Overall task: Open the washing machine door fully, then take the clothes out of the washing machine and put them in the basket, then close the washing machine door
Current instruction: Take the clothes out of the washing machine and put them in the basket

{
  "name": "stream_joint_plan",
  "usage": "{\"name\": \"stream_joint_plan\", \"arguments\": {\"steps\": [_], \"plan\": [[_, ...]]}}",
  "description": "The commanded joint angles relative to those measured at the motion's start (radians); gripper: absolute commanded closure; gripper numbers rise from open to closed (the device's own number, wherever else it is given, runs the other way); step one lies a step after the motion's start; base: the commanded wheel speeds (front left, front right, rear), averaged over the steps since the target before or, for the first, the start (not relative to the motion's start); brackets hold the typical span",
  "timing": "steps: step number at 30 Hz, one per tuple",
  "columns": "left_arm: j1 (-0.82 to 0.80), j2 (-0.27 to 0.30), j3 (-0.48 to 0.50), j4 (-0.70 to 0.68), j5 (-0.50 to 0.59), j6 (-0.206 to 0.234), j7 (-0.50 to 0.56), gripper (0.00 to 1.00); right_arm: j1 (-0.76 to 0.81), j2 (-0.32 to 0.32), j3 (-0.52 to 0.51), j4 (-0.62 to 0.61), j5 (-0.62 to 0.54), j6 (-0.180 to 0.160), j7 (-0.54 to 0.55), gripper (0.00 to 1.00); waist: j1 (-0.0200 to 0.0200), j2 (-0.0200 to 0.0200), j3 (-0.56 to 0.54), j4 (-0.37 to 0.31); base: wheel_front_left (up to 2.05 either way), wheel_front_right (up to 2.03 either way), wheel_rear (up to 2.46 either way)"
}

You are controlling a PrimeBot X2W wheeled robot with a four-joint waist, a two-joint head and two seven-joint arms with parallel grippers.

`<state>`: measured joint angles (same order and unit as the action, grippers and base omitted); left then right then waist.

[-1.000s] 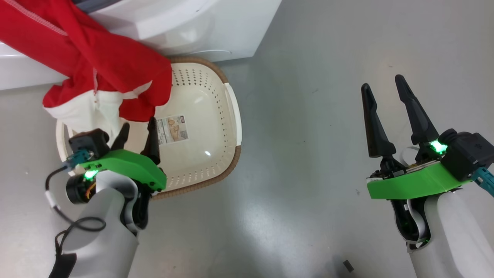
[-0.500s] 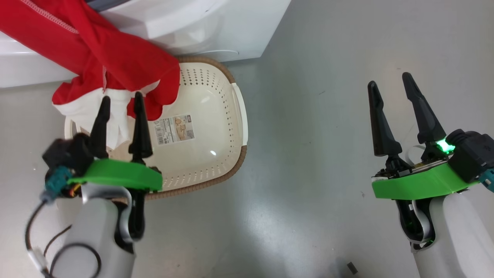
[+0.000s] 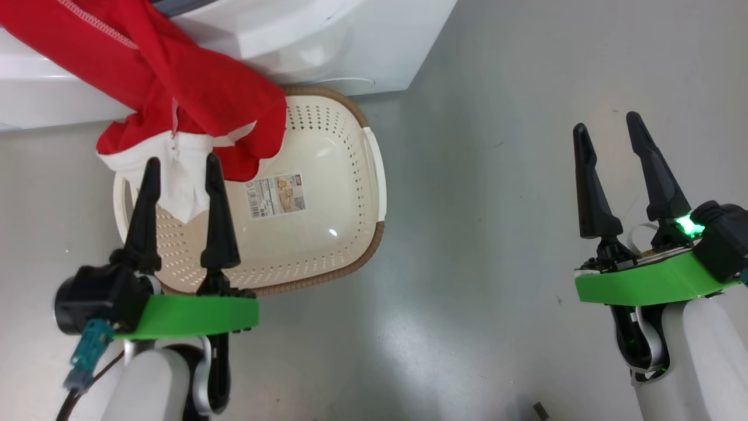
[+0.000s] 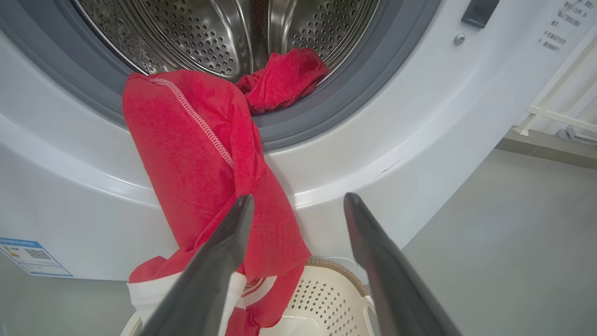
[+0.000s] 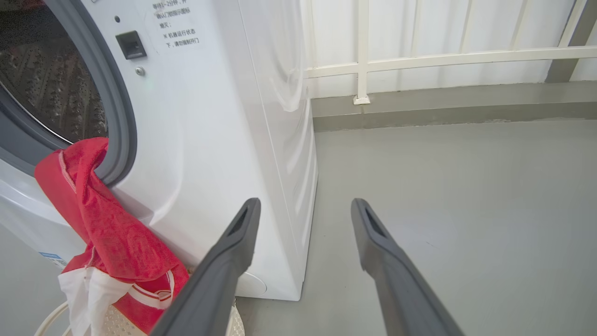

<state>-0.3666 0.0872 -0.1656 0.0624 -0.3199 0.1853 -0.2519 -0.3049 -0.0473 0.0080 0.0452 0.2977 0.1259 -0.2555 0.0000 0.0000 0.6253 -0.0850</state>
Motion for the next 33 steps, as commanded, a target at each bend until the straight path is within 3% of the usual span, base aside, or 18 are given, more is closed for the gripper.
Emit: {"name": "stream_joint_plan", "arguments": {"steps": [1, 9, 19, 33], "plan": [[0.035, 0.021, 0.025, -0.056, 0.011, 0.014, 0.006, 0.00, 0.032, -0.003, 0.012, -0.030, -0.012, 0.005, -0.006, 0.00, 0.0000, 0.0000, -0.001, 0.004, 0.00, 0.00, 0.00], [0.087, 0.031, 0.027, -0.144, 0.022, 0.048, 0.036, 0.00, 0.036, -0.003, 0.007, -0.030, -0.015, 0.005, -0.006, 0.00, 0.0000, 0.0000, -0.010, 0.007, 0.00, 0.00, 0.00], [0.091, 0.038, 0.025, -0.162, 0.019, 0.058, 0.051, 0.00, 0.038, -0.003, 0.015, -0.026, -0.015, 0.005, -0.006, 0.00, 0.0000, 0.0000, -0.013, -0.002, 0.00, 0.00, 0.00], [-0.051, 0.075, 0.072, -0.099, -0.002, 0.061, 0.072, 0.00, 0.029, -0.003, 0.022, -0.019, -0.018, 0.005, -0.006, 0.00, 0.0000, 0.0000, -0.007, -0.008, 0.00, 0.00, 0.00]]}}
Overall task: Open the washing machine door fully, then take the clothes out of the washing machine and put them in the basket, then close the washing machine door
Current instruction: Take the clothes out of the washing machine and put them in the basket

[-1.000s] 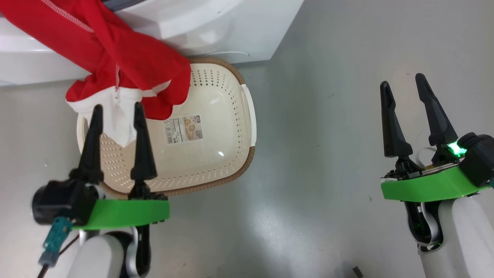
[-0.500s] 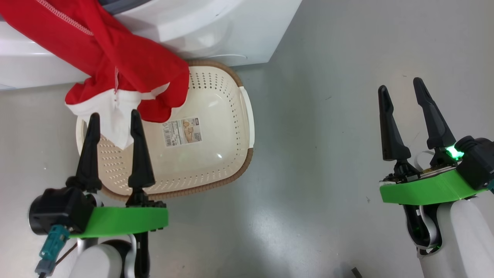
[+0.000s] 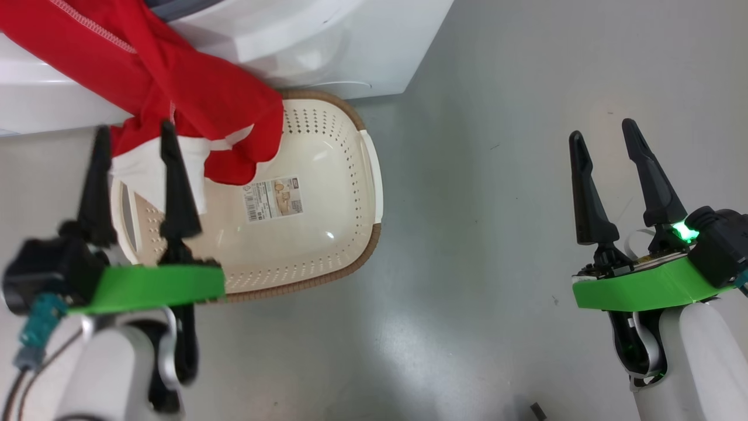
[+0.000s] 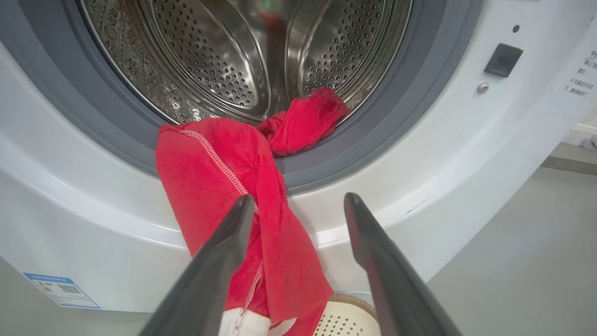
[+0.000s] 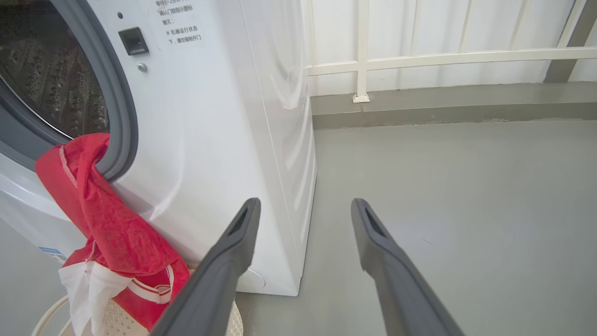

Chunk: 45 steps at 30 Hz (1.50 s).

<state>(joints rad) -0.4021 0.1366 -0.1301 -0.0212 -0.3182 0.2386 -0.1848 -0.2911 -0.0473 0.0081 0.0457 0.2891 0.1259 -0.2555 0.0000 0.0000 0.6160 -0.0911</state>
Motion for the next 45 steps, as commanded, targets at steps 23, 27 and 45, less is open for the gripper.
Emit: {"name": "stream_joint_plan", "arguments": {"steps": [23, 27, 45], "plan": [[-0.467, 0.141, 0.059, 0.394, 0.009, -0.002, 0.158, 0.00, -0.009, -0.003, 0.044, -0.005, -0.003, 0.005, -0.006, 0.00, 0.0000, 0.0000, 0.023, -0.032, 0.00, 0.00, 0.00], [-0.555, 0.158, 0.052, 0.495, 0.015, 0.000, 0.209, 0.00, -0.011, -0.003, 0.052, -0.004, -0.002, 0.005, -0.006, 0.00, 0.0000, 0.0000, 0.026, -0.039, 0.00, 0.00, 0.00], [-0.719, 0.218, -0.018, 0.766, 0.085, 0.054, 0.391, 0.52, -0.021, -0.003, 0.078, -0.001, 0.013, 0.005, -0.006, 0.00, 0.0000, 0.0000, 0.041, -0.081, 0.00, 0.00, 0.00]]}}
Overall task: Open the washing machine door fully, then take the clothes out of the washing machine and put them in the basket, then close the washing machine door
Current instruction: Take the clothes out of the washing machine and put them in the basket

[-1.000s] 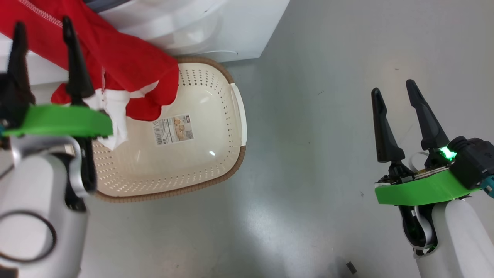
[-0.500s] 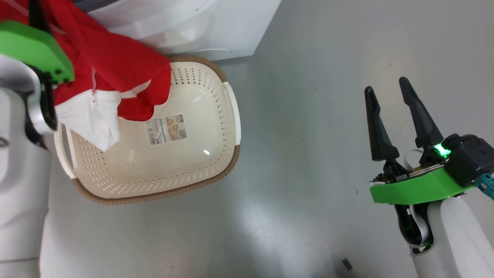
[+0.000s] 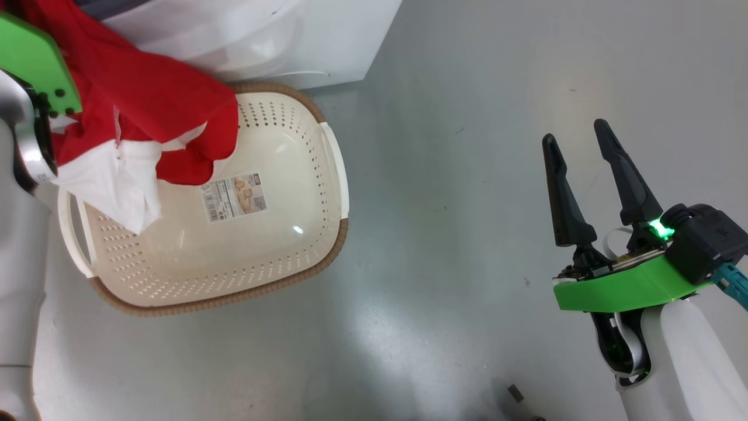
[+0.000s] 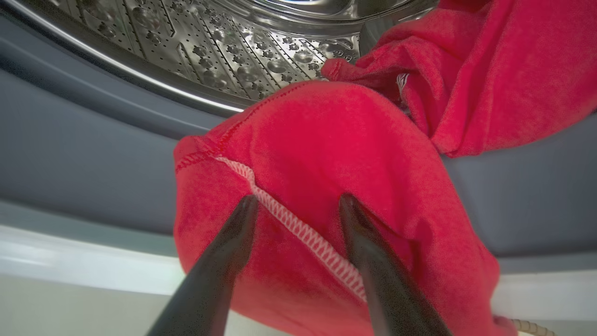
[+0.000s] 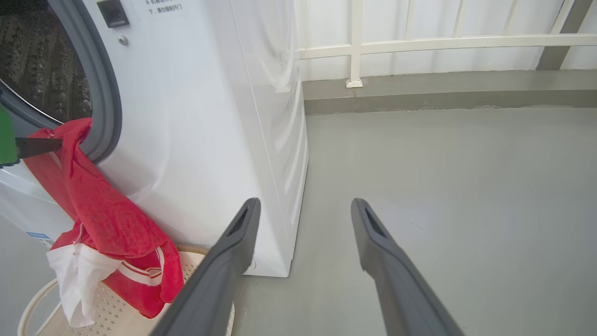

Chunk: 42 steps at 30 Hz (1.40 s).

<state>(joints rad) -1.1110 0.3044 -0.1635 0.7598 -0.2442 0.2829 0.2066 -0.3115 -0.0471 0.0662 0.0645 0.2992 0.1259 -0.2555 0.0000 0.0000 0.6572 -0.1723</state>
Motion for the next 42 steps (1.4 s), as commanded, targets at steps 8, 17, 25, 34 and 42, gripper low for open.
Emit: {"name": "stream_joint_plan", "arguments": {"steps": [8, 17, 25, 34, 42], "plan": [[-0.011, 0.037, 0.015, -0.008, -0.013, -0.014, -0.066, 1.00, -0.001, -0.003, 0.021, -0.017, 0.000, 0.005, -0.006, 0.00, 0.0000, 0.0000, -0.002, 0.006, 0.00, 0.00, 0.00], [0.024, 0.031, 0.030, -0.055, -0.042, -0.025, -0.166, 1.00, 0.006, -0.003, 0.022, -0.012, -0.005, 0.005, -0.006, 0.00, 0.0000, 0.0000, -0.014, 0.014, 0.00, 0.00, 0.00], [0.128, 0.010, 0.056, -0.198, -0.109, -0.061, -0.216, 1.00, 0.017, -0.003, 0.013, -0.015, -0.016, 0.005, -0.006, 0.00, 0.0000, 0.0000, -0.027, 0.027, 0.00, 0.00, 0.00], [0.337, -0.029, 0.066, -0.523, -0.140, -0.044, -0.293, 1.00, 0.035, -0.003, -0.015, -0.023, -0.029, 0.005, -0.006, 0.00, 0.0000, 0.0000, -0.032, 0.068, 0.00, 0.00, 0.00], [0.535, -0.074, 0.056, -0.648, -0.162, -0.030, -0.356, 1.00, 0.041, -0.003, -0.025, -0.028, -0.033, 0.005, -0.006, 0.00, 0.0000, 0.0000, -0.037, 0.090, 0.00, 0.00, 0.00]]}}
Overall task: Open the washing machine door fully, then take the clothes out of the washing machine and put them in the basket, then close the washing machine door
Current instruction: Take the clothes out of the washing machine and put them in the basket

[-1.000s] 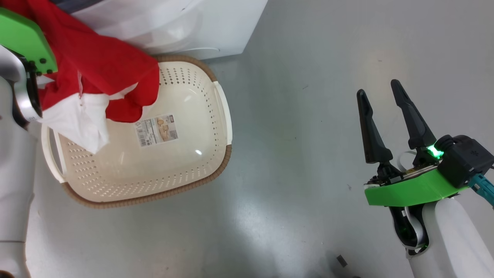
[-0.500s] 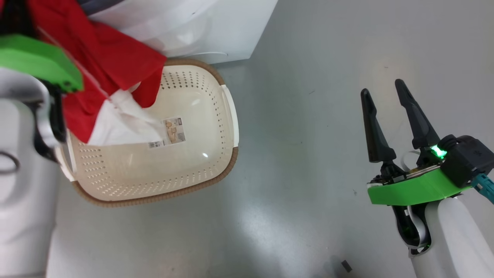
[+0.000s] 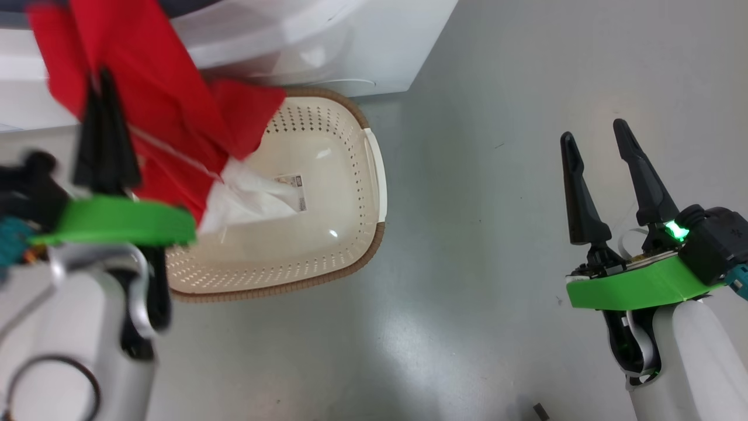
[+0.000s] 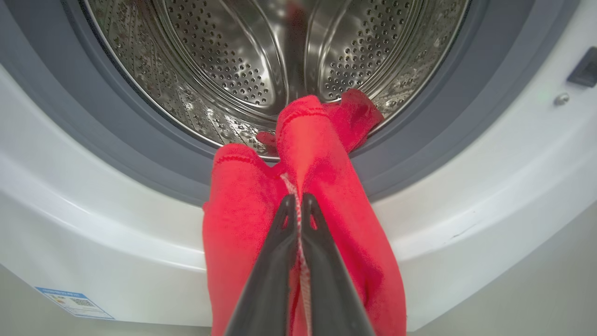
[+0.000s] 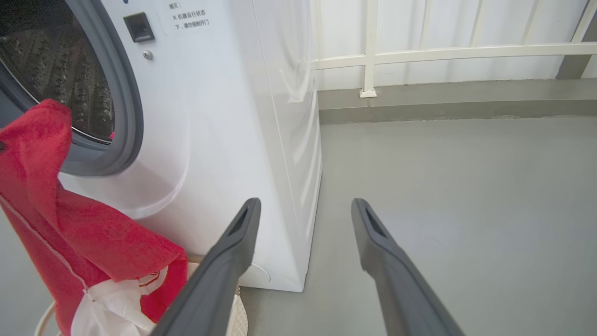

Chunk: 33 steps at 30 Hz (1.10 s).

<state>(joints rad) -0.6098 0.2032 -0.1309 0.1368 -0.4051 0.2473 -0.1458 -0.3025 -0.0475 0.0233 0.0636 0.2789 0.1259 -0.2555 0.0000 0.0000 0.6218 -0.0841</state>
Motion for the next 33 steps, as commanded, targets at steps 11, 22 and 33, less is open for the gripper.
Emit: {"name": "stream_joint_plan", "arguments": {"steps": [11, 22, 33], "plan": [[0.067, -0.016, -0.041, 0.177, -0.036, -0.018, 0.090, 1.00, 0.019, -0.003, 0.029, -0.021, -0.012, 0.005, -0.006, 0.00, 0.0000, 0.0000, 0.014, -0.006, 0.00, 0.00, 0.00], [-0.060, -0.056, -0.065, 0.595, -0.099, -0.120, 0.117, 1.00, -0.003, -0.003, 0.042, 0.013, 0.005, 0.005, -0.006, 0.00, 0.0000, 0.0000, 0.029, -0.043, 0.00, 0.00, 0.00], [-0.211, -0.096, -0.116, 0.955, -0.089, -0.184, 0.084, 1.00, -0.024, -0.003, 0.042, 0.041, 0.013, 0.005, -0.006, 0.00, 0.0000, 0.0000, 0.054, -0.075, 0.00, 0.00, 0.00]]}}
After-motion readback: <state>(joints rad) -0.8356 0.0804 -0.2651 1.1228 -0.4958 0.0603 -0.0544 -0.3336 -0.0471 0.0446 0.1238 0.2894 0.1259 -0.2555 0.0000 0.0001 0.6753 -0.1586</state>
